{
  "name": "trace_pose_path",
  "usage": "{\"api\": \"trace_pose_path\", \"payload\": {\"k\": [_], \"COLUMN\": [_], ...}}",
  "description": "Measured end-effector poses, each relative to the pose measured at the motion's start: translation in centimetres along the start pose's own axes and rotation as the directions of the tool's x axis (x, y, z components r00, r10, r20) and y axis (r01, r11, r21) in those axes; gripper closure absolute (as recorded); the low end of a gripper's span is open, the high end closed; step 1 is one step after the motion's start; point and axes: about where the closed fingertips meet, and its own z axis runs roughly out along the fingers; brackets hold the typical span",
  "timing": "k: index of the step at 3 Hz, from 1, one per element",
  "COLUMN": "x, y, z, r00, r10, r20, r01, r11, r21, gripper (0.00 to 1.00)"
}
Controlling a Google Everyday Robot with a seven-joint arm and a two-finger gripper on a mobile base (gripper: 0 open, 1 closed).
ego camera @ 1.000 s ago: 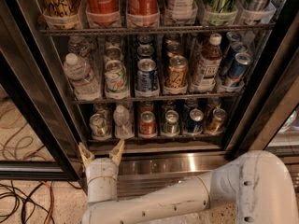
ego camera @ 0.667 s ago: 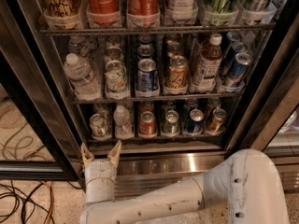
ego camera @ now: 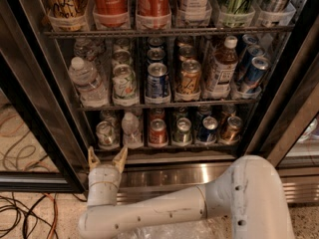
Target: Pick 7up can from bottom shelf of fridge
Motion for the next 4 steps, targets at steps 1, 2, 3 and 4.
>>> {"api": "trace_pose_path", "payload": {"k": [1,2,3,4], "x": [0.1,0.2,-0.1,-0.4], "y": [1.0,1.3,1.1,1.1], "z": [1.4,2.1,2.6,3.6], "r00": [1.0,0.999,0.997,0.996], "r10": [-0.016,-0.042,-0.06,-0.068], "r20": [0.012,0.029,0.045,0.062], "r01": [0.015,0.04,0.057,0.063], "r11": [0.9997,0.9981,0.9961,0.9946], "r21": [0.02,0.048,0.067,0.082], "gripper": [0.38,0.39,0.41,0.41]}}
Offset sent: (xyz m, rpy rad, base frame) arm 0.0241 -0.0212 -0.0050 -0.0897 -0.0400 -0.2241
